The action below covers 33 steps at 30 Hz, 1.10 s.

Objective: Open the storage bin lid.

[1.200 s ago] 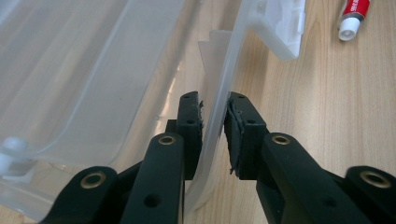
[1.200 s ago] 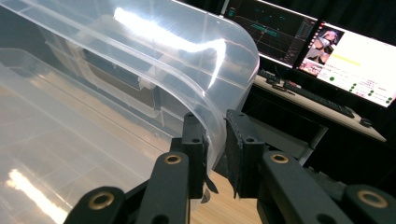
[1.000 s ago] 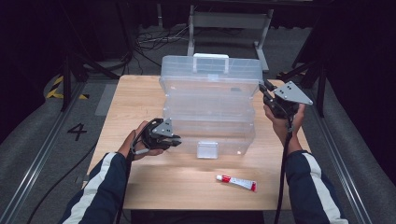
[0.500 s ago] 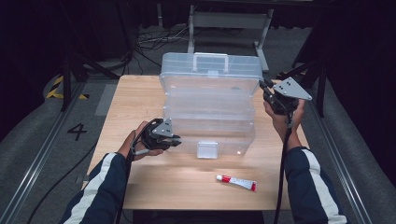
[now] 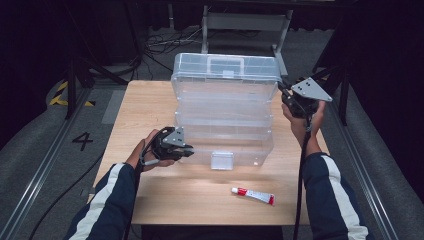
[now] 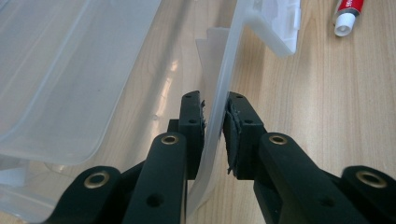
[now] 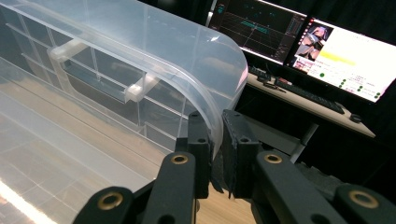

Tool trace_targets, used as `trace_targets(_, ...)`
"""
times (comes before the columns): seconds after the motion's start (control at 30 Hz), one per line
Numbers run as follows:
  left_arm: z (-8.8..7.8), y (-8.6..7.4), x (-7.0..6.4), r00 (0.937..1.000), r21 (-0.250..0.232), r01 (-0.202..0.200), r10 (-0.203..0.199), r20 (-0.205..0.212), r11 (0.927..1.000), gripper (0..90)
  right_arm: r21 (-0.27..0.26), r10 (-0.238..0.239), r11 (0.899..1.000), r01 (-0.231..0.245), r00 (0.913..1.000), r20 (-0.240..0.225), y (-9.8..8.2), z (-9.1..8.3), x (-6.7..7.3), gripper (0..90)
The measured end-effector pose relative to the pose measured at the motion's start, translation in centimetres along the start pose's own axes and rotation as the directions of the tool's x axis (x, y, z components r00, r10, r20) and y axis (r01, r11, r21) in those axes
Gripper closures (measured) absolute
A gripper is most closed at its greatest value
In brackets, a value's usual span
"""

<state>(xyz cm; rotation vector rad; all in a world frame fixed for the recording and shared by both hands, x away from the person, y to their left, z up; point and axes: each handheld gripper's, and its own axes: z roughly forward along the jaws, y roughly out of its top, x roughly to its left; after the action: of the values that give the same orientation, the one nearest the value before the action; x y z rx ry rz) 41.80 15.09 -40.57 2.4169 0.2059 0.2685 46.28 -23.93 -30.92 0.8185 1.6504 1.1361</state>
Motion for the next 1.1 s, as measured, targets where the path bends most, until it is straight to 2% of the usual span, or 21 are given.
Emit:
trace_targets(0.63, -0.1, -0.1, 0.1, 0.9999, 0.001, -0.013, 0.013, -0.009, 0.9999, 78.2, 0.02, -0.028, 0.999, 0.027, 0.9994, 0.021, 0.5, 0.6, 0.1, 83.9)
trace_targets(1.1, 0.0, -0.2, 0.1, 0.9999, -0.003, -0.01, 0.01, -0.006, 0.9999, 78.1, 0.04, -0.014, 0.999, 0.014, 0.9998, 0.015, 0.9, 1.5, -0.5, 84.3)
